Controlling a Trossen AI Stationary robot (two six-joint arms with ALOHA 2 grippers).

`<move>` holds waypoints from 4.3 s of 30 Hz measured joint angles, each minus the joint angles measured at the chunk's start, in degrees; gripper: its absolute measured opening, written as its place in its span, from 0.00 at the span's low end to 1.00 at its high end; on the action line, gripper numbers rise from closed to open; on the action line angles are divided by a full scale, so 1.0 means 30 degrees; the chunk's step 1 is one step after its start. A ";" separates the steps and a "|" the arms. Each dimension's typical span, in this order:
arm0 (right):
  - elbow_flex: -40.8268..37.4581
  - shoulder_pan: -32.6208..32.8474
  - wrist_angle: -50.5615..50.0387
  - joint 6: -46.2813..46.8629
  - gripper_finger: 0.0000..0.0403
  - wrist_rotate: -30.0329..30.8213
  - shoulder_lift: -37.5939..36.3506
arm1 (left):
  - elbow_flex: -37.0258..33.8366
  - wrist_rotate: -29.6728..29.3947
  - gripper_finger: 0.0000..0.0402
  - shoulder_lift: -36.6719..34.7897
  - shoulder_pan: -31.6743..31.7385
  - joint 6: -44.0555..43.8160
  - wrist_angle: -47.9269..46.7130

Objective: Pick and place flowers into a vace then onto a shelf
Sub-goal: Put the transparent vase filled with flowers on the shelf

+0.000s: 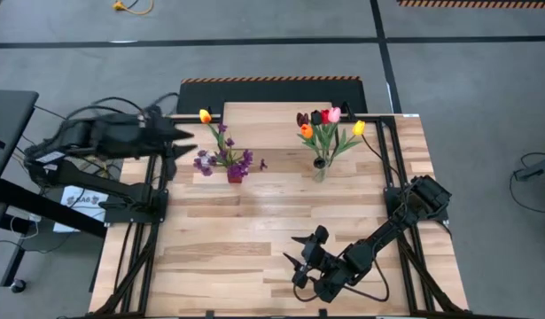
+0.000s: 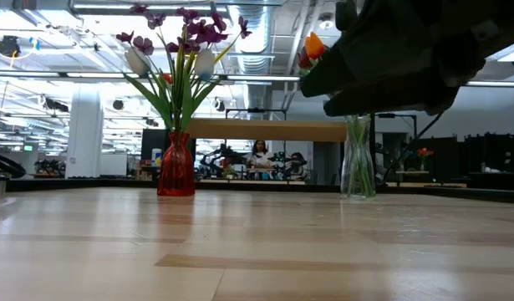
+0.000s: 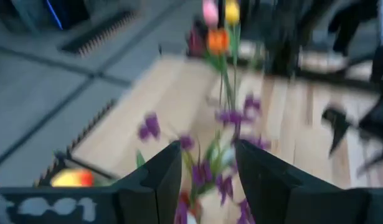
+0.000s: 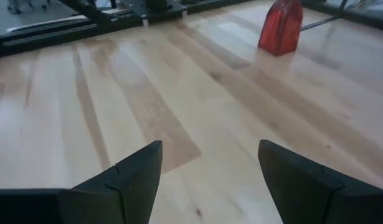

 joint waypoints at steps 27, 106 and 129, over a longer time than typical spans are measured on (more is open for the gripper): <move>0.0783 0.1497 -1.9243 1.1736 0.64 0.2549 -0.8811 | -1.3818 -0.4716 0.22 -1.0336 -0.9795 0.0195 1.1642; -1.4207 -0.1402 0.4577 -0.1361 0.64 0.4352 -1.2517 | -1.8484 0.1835 0.23 -1.1384 -1.0374 0.7036 1.6345; -1.4200 -0.7098 0.5078 -0.4011 0.65 0.1702 -1.2517 | -1.8484 0.1696 0.23 -1.1384 -1.0374 0.6632 1.6381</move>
